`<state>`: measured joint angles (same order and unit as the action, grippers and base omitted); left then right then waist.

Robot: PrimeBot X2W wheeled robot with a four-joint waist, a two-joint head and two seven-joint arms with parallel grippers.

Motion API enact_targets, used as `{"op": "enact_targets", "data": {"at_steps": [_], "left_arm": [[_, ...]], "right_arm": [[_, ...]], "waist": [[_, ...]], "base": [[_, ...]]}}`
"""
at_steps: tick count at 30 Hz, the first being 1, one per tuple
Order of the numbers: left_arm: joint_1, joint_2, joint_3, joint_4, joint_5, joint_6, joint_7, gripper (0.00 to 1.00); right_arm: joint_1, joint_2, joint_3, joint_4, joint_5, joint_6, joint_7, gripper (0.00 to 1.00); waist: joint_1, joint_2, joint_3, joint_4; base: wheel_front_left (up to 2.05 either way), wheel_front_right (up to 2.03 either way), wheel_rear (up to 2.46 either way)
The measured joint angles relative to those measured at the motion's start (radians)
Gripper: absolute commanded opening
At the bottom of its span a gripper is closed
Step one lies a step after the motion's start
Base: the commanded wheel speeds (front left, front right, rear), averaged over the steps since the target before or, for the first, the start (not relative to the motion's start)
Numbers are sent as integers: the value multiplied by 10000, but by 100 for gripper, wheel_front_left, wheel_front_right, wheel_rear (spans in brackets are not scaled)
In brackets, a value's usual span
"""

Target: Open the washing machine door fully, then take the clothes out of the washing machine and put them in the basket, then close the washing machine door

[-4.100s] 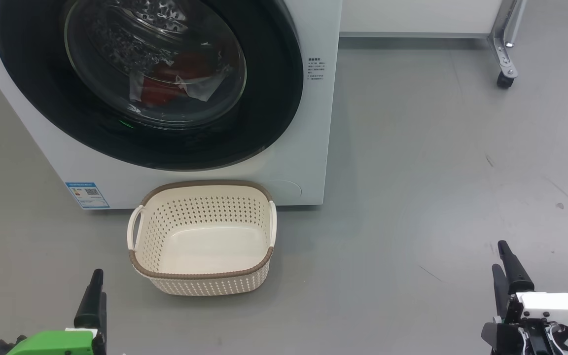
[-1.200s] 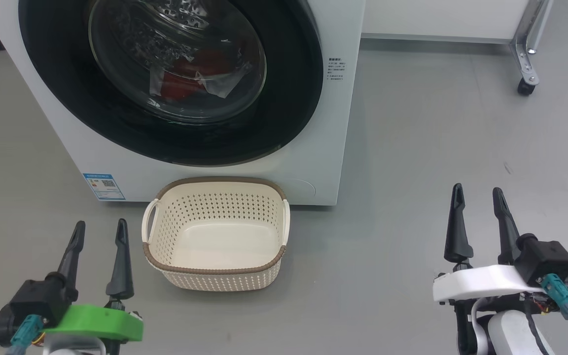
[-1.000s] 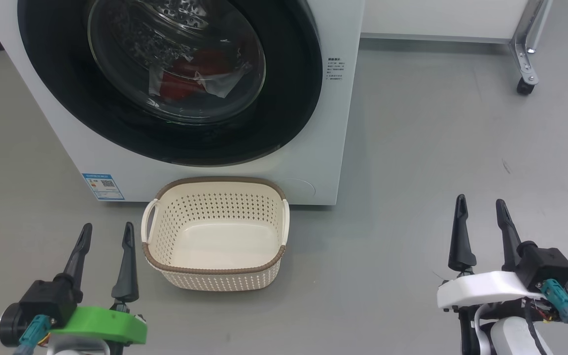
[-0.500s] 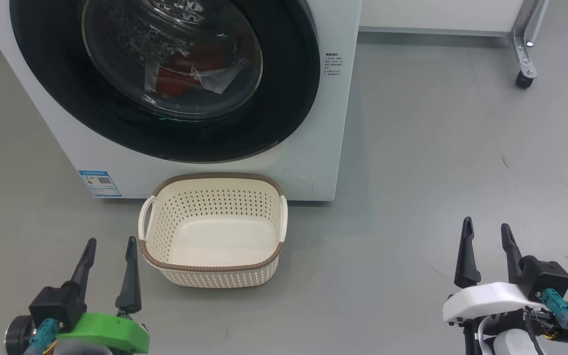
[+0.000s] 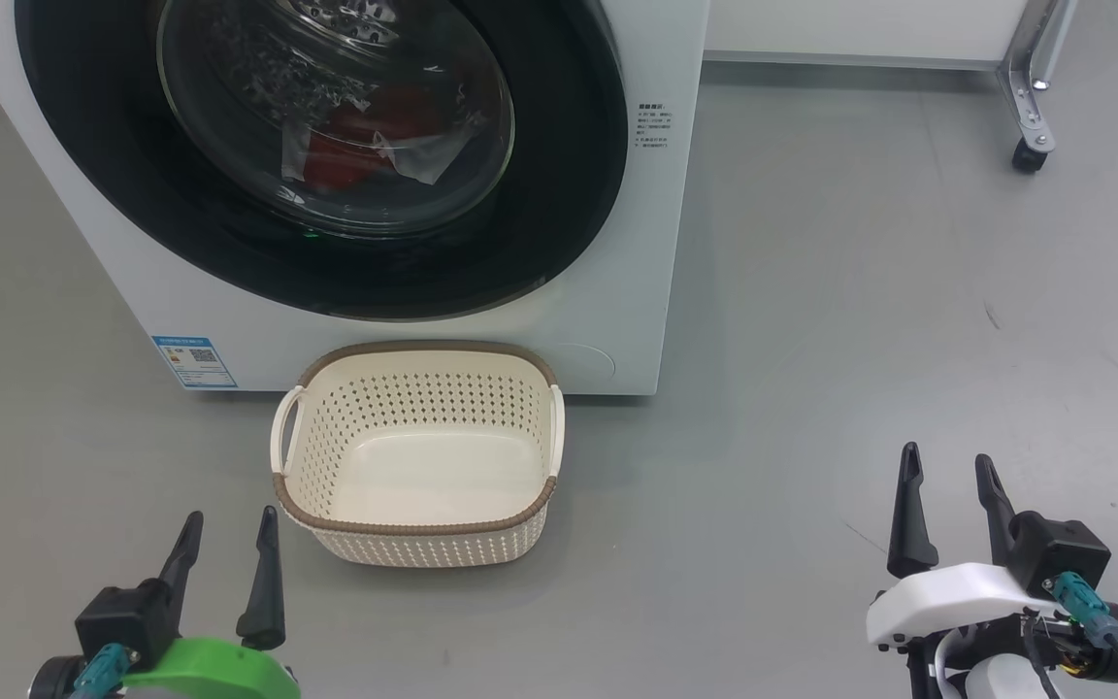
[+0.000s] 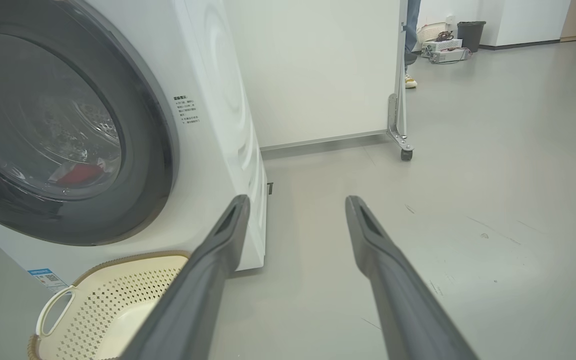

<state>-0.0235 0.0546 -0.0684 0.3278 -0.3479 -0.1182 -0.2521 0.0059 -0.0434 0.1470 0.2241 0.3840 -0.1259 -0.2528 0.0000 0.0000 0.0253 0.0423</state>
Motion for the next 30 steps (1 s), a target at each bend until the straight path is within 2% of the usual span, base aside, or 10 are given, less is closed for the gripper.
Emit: {"op": "enact_targets", "data": {"at_steps": [30], "left_arm": [[-89, -52, 150, 359, -96, -12, 0, 100]], "right_arm": [[-260, 0, -4, 347, 29, 0, 0, 100]], "waist": [[0, 0, -90, 49]], "base": [[0, 0, 0]]}}
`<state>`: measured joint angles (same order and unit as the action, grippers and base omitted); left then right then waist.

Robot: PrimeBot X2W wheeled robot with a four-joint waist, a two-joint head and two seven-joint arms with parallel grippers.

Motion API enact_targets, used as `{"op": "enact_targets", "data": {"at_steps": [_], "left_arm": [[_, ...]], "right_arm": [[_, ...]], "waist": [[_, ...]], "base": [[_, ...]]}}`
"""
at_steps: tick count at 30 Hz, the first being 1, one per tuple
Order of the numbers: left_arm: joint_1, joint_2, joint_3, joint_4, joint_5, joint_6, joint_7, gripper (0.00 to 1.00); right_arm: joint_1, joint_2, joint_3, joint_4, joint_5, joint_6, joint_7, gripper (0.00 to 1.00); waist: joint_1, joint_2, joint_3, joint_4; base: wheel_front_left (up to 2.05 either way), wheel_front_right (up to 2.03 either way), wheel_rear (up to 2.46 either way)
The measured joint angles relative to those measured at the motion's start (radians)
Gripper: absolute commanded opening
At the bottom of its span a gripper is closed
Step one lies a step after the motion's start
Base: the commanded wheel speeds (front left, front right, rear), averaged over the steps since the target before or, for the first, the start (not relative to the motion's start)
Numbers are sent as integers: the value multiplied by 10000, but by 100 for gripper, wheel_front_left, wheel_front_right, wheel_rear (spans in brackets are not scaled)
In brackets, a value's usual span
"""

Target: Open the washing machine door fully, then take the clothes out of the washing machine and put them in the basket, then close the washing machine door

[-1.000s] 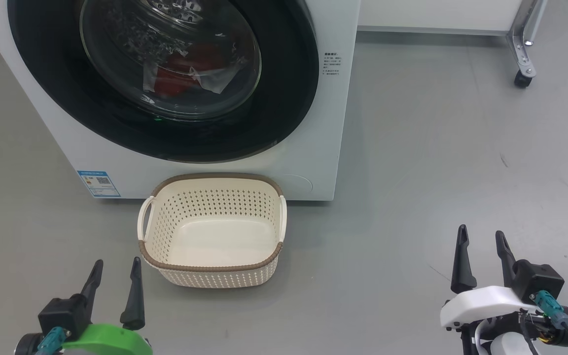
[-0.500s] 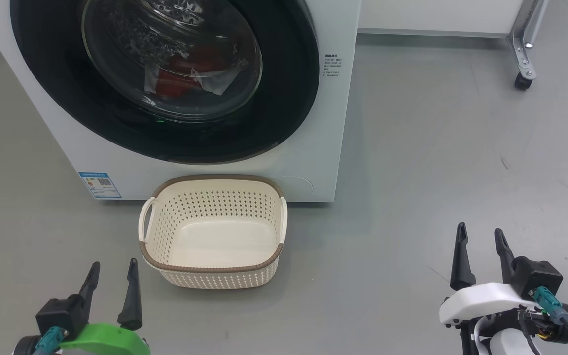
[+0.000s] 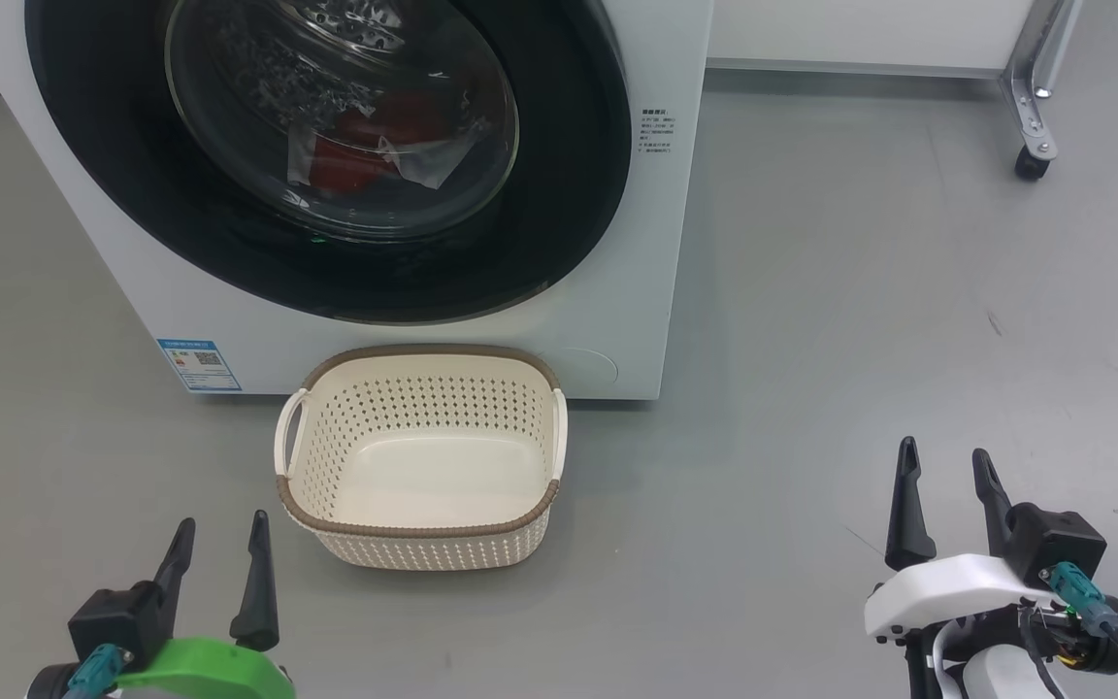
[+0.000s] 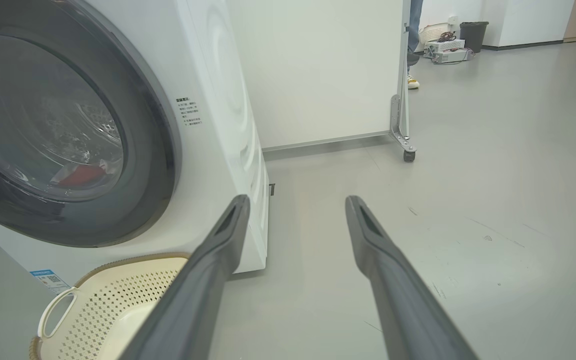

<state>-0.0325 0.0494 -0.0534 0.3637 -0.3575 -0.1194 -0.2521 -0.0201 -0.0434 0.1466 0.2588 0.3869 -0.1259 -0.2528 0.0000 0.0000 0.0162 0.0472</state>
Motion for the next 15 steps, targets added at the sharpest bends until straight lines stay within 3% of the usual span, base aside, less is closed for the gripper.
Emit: {"op": "enact_targets", "data": {"at_steps": [15], "left_arm": [[-130, -15, 31, 73, -21, -4, 0, 100]], "right_arm": [[-36, 0, -58, 69, 0, -2, -2, 100]], "waist": [[0, 0, 43, 40]], "base": [[0, 0, 0]]}}
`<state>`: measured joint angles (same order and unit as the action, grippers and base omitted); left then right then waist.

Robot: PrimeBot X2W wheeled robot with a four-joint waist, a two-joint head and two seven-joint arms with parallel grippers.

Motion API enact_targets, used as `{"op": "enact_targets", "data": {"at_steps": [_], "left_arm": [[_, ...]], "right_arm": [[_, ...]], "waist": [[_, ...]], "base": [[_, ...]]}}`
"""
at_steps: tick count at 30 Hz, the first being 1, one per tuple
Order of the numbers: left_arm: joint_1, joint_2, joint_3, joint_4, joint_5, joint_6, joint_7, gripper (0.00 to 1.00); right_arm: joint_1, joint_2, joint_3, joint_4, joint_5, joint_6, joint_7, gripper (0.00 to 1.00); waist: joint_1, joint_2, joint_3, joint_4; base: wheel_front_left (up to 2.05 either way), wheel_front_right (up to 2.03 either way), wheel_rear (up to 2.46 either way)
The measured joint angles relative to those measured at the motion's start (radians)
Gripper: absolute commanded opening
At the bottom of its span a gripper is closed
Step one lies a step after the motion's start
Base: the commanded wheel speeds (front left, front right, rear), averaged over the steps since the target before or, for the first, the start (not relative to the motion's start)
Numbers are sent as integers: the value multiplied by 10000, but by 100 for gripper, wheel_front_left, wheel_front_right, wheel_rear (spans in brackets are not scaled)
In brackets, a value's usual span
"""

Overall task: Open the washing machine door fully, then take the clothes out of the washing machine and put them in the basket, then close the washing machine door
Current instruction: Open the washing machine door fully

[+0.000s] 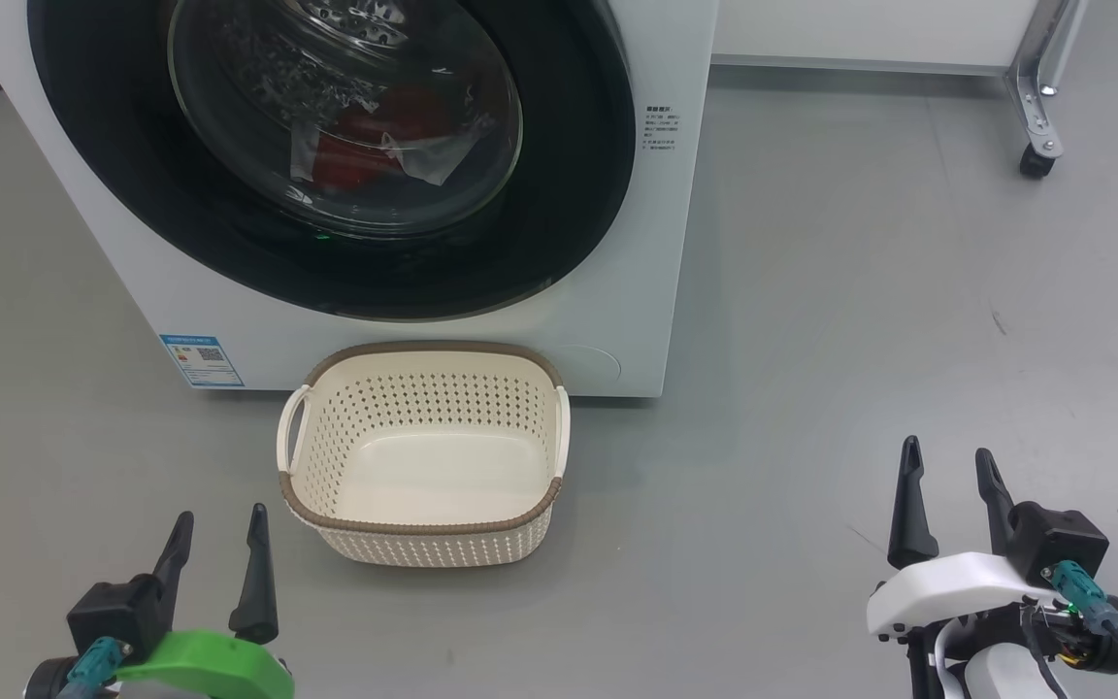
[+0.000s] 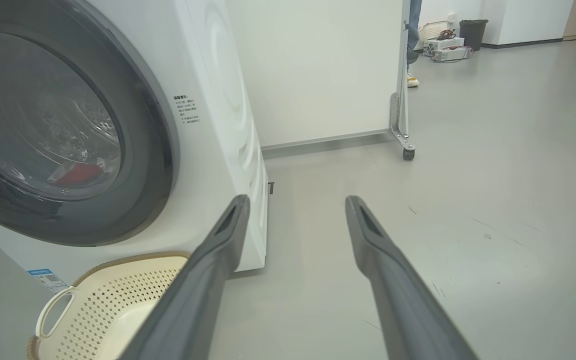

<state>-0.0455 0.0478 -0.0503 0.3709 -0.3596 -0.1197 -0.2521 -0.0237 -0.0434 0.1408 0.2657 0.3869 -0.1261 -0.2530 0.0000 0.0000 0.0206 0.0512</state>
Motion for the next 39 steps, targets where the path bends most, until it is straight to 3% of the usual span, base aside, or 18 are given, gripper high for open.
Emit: {"op": "enact_targets", "data": {"at_steps": [1, 2, 3, 4, 9, 17, 24, 39], "left_arm": [[-6, 0, 0, 6, 0, 0, 0, 100], [-9, 0, 0, 12, 0, 0, 0, 100], [-11, 0, 0, 21, 0, 0, 0, 100], [-11, -2, -2, 25, 0, 0, 0, 100], [-33, -6, -52, 23, 0, 0, 0, 100], [-386, -13, -213, -27, 0, -8, 0, 100], [-639, -19, -349, -61, 0, -12, 0, 100], [-1445, -52, -474, -460, -424, -23, 0, 100]], "right_arm": [[-4, 0, 0, 2, 0, 0, 2, 100], [-11, 0, 2, 2, 0, 0, 2, 88], [-28, 0, 12, 2, 0, 0, 2, 38], [-61, -2, 36, -6, -8, 0, 2, 0], [-208, 0, 12, -351, 309, 0, 0, 0], [-697, -4, -31, -918, 4750, 15, 2, 0], [-1488, -10, -349, -1162, 7275, 190, 416, 0], [-3991, -71, -941, -1411, 8372, 184, 1582, 0]], "waist": [[0, 0, 5, 7], [0, 0, 11, 13], [0, 0, 19, 20], [0, 0, 27, 26], [0, 0, 122, 58], [0, 0, 546, 257], [0, 0, 1002, 559], [1, 0, 2302, 1427]], "base": [[0, 0, 0], [0, 0, 0], [0, 0, 0], [0, 0, 0], [0, 0, 0], [0, 0, 0], [0, 0, 0], [0, 0, 0]]}}
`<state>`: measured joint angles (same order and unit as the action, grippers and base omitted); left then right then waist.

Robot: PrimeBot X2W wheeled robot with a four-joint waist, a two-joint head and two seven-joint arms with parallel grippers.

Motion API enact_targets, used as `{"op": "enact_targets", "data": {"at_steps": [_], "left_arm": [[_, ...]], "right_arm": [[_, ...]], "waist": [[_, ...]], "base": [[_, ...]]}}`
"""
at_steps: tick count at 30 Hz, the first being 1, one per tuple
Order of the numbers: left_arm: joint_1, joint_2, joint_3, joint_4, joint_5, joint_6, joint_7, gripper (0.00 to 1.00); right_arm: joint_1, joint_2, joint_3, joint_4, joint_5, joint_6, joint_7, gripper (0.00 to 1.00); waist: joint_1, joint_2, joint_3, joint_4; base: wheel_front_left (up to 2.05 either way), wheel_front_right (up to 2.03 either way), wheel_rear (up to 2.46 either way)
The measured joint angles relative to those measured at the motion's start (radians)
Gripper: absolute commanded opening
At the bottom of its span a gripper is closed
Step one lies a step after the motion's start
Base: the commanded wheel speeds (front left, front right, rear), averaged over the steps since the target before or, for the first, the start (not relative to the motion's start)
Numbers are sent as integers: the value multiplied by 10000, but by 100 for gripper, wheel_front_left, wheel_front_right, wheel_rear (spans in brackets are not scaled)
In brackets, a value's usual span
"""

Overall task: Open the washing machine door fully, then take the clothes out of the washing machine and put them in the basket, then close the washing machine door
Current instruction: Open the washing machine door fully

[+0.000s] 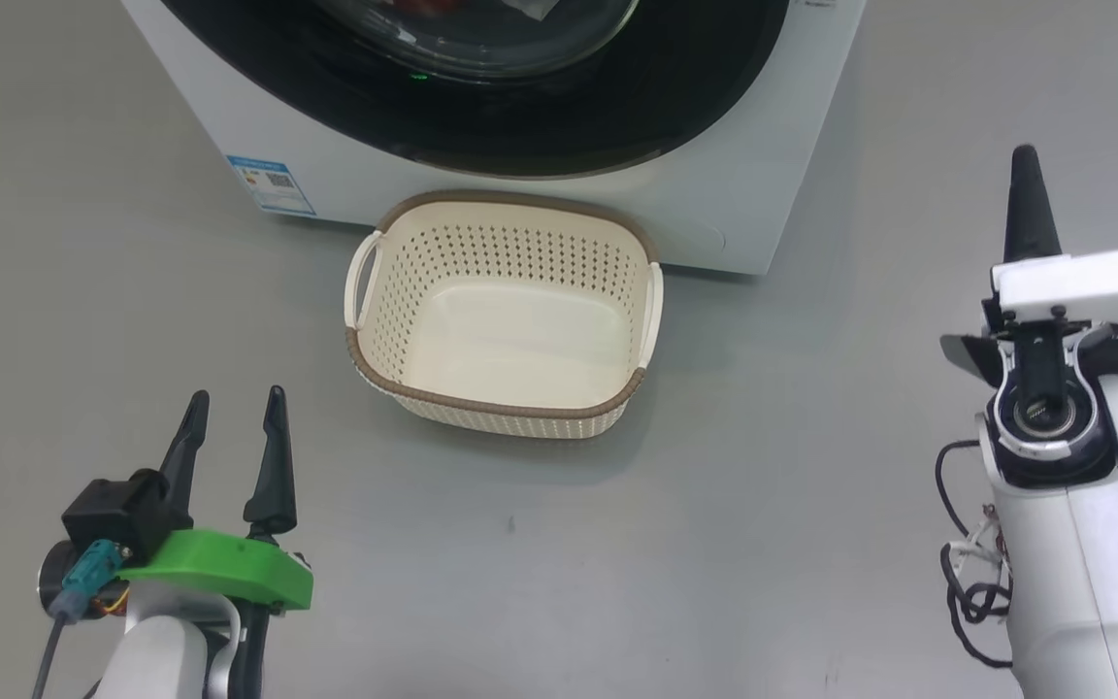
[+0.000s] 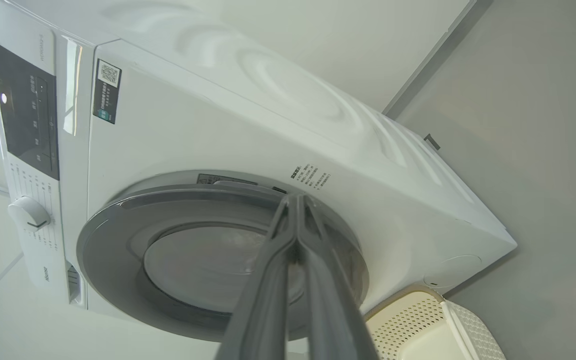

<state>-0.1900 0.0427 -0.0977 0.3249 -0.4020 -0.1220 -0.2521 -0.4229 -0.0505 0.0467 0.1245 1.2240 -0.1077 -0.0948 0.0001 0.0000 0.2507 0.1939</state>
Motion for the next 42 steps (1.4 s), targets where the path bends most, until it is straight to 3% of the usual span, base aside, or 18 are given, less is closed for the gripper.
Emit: {"op": "enact_targets", "data": {"at_steps": [26, 42], "left_arm": [[-1183, -69, -431, -512, -1164, -21, -2, 100], [-1479, -35, -476, -439, -1430, -21, -2, 100]], "right_arm": [[-4488, -1183, -65, 1007, -293, -182, 1743, 0], [-5950, -732, -936, 2215, 1304, -186, 2485, 0]], "waist": [[0, 0, 2273, 1279], [1, 0, 3005, 1752]], "base": [[0, 0, 0], [0, 0, 0]]}}
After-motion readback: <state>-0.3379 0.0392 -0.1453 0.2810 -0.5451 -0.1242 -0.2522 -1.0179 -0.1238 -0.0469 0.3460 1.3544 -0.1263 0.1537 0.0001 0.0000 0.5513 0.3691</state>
